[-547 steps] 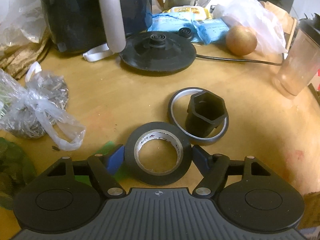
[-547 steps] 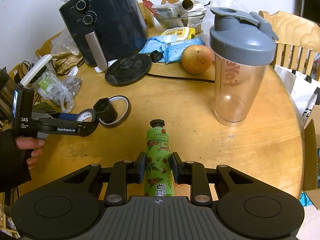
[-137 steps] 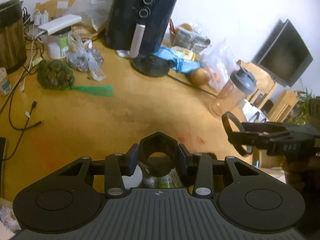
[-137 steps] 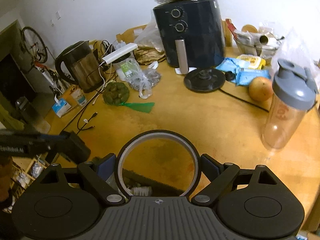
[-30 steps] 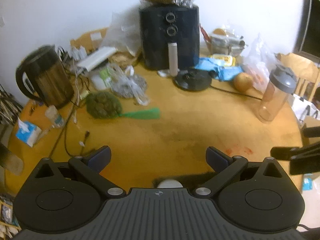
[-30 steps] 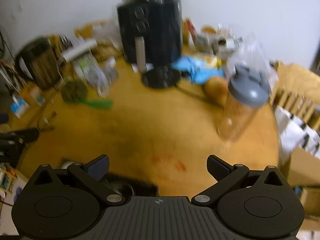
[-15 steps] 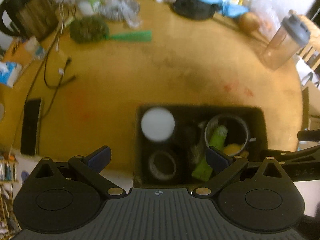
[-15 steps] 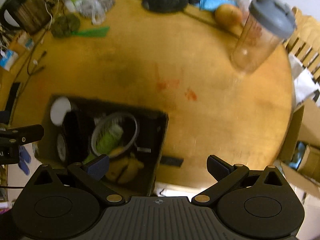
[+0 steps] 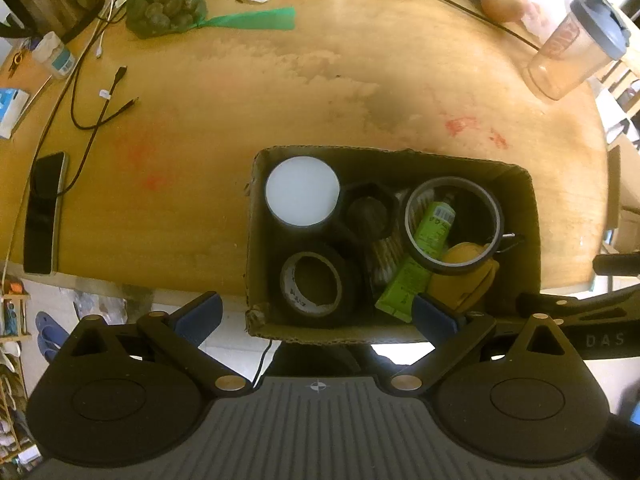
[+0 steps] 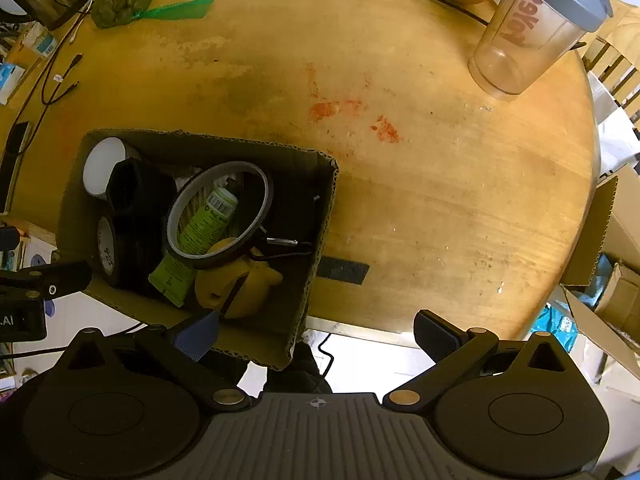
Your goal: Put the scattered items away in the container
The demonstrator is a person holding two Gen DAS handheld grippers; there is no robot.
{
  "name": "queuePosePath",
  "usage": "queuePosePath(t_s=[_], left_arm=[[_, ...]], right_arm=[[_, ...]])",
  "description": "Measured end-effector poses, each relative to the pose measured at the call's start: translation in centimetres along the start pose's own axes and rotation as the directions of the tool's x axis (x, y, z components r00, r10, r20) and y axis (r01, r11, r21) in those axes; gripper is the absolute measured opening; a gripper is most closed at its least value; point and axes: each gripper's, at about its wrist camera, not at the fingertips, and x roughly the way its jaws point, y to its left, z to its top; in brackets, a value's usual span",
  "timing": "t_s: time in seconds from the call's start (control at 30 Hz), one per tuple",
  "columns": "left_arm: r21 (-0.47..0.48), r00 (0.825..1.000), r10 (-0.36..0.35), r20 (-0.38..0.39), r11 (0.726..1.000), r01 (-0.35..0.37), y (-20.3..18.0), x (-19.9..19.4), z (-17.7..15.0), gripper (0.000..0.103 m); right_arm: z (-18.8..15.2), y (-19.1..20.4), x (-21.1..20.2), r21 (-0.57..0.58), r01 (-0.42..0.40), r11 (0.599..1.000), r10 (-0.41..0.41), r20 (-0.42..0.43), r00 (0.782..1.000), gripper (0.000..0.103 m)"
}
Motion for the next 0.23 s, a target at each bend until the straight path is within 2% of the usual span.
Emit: queuePosePath(t_s=[0.23], left_arm=[[-0.004, 1.0, -0.007, 0.002, 1.0, 0.007, -0.25, 0.05, 0.26, 0.103]], right_arm=[[-0.07, -0.18, 0.04, 0.005, 0.012, 1.0, -0.012, 0.011, 1.0, 0.103]])
